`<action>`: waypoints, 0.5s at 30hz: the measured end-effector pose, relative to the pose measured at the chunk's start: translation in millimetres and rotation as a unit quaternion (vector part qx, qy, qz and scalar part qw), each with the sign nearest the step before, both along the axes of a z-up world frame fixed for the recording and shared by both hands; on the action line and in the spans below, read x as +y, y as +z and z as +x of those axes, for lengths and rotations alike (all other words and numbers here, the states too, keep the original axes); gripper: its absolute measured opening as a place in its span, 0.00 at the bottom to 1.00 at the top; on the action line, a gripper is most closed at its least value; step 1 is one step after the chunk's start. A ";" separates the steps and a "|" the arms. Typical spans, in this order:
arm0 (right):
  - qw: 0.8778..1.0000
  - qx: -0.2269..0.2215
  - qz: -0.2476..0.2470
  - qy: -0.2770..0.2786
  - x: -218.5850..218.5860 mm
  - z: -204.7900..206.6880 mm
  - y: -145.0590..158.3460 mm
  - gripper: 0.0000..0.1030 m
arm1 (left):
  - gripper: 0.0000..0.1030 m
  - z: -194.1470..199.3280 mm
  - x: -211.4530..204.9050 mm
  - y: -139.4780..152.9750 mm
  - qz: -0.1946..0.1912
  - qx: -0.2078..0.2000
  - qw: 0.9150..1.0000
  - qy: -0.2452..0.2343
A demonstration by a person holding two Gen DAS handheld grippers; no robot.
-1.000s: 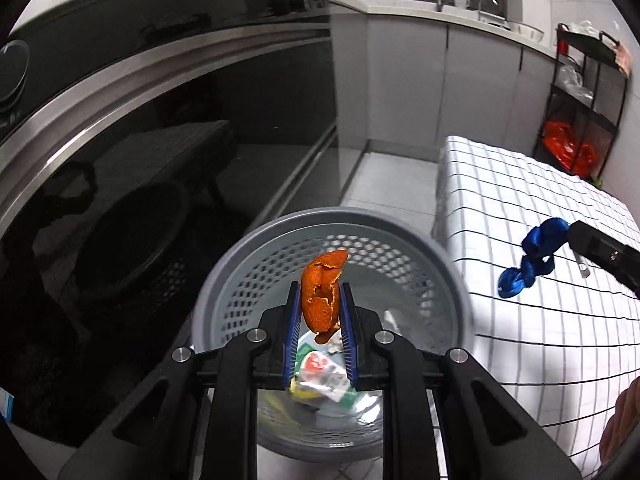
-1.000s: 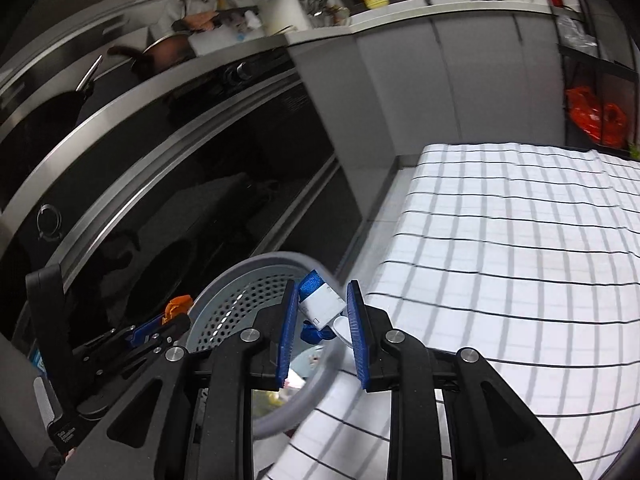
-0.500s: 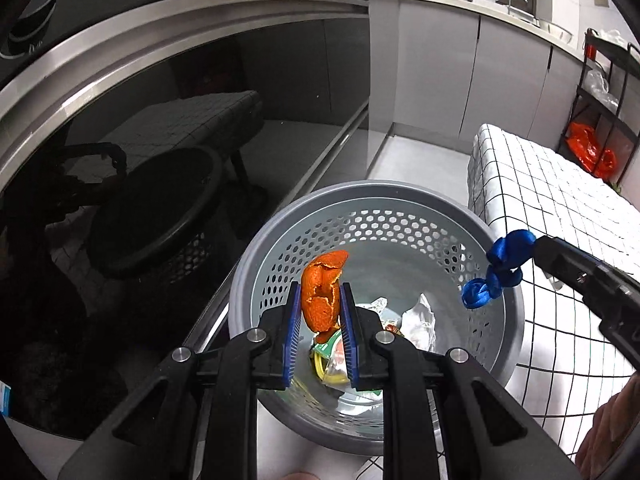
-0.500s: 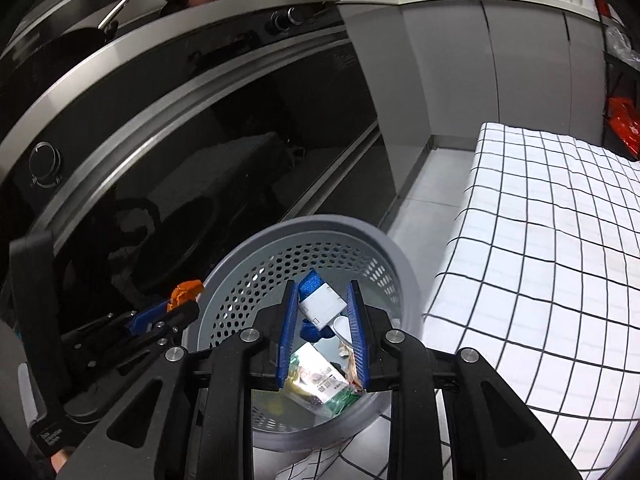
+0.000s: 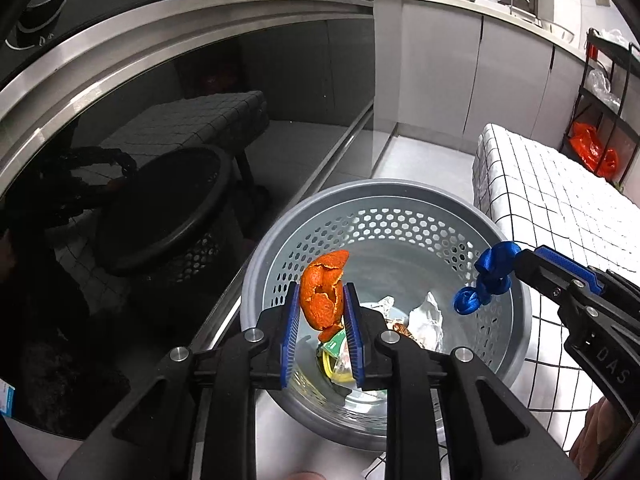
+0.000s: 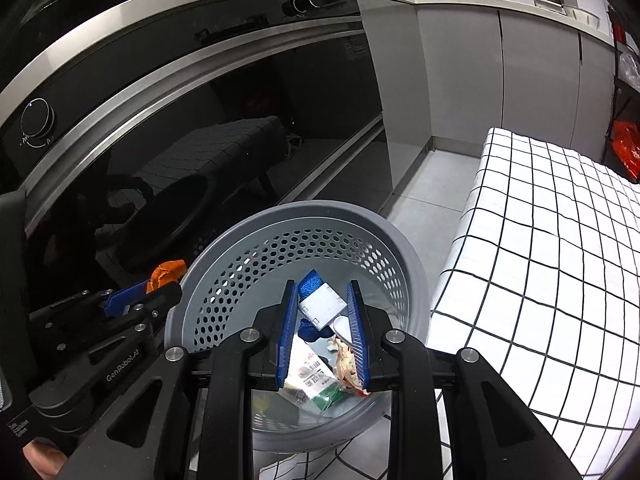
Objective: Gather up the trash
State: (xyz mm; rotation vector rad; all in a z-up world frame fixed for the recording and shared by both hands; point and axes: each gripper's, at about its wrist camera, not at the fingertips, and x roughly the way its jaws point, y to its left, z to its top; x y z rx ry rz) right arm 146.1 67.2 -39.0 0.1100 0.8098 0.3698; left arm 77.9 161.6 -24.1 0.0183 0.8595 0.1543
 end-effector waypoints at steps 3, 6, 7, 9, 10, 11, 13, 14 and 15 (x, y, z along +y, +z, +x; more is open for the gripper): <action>1.000 -0.001 0.000 0.001 -0.5 -0.3 -0.1 0.24 | 0.23 0.3 0.1 -0.8 -0.002 0.003 1.000 0.001; 1.000 -0.003 -0.004 0.001 0.4 -1.4 -0.1 0.24 | 0.23 0.1 0.9 -0.7 -0.006 0.003 1.000 0.002; 1.000 -0.003 -0.006 0.001 0.5 -1.6 -0.3 0.24 | 0.23 -0.1 1.1 -0.4 -0.008 0.002 1.000 0.002; 1.000 -0.005 -0.005 -0.001 0.3 -2.6 0.0 0.24 | 0.26 -0.2 1.5 0.0 -0.010 0.001 1.000 0.002; 1.000 -0.005 -0.005 -0.002 -0.2 -2.8 0.0 0.26 | 0.28 -0.7 2.0 0.3 -0.012 0.000 1.000 0.002; 1.000 -0.005 -0.005 -0.002 0.1 -2.7 -0.2 0.28 | 0.34 -1.7 2.2 1.2 -0.014 -0.001 1.000 0.002; 1.000 -0.007 -0.005 -0.005 -0.4 -4.0 0.4 0.37 | 0.46 -3.0 4.0 2.5 -0.014 -0.007 1.000 0.004; 1.000 -0.008 -0.005 -0.005 -0.5 -4.7 0.7 0.38 | 0.52 -4.1 4.7 3.8 -0.013 -0.011 1.000 0.006; 1.000 -0.009 -0.005 -0.006 -0.8 -5.3 1.2 0.39 | 0.53 -5.1 5.5 5.3 -0.015 -0.015 1.000 0.007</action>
